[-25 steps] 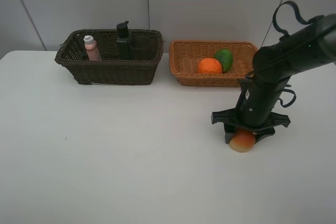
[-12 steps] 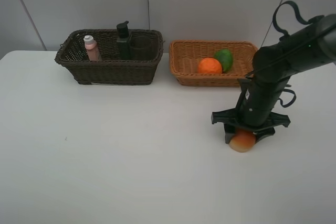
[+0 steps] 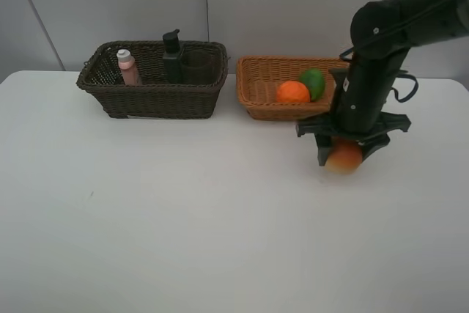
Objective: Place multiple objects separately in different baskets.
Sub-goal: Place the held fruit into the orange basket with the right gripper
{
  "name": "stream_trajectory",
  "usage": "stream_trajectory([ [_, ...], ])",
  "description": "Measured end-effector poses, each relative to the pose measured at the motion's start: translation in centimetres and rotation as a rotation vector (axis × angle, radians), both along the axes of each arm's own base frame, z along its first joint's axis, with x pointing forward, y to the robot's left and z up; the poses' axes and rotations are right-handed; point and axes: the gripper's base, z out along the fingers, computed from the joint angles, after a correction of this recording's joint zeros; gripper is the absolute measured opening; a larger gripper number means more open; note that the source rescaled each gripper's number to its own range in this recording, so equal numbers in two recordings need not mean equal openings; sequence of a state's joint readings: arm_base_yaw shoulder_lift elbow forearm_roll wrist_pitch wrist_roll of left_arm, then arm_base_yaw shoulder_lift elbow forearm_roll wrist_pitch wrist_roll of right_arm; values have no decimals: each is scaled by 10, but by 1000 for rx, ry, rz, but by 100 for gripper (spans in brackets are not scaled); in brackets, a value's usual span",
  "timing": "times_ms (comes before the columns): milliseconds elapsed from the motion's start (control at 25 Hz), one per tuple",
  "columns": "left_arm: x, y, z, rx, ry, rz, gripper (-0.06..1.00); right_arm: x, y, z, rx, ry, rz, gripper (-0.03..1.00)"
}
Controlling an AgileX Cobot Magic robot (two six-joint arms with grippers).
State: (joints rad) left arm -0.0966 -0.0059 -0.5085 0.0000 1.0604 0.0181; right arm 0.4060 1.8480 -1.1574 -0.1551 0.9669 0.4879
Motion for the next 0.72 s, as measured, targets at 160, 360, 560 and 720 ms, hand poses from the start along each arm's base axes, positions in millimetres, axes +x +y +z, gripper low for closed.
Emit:
stream_trajectory([
  [160,0,0,0,0,0,0,100,17,11,29,16,-52,64,0],
  [360,0,0,0,0,0,0,100,37,31,59,56,-135,122,0],
  [560,0,0,0,0,0,0,100,68,47,67,71,-180,127,0],
  [720,0,0,0,0,0,0,100,95,63,78,112,-273,136,0],
])
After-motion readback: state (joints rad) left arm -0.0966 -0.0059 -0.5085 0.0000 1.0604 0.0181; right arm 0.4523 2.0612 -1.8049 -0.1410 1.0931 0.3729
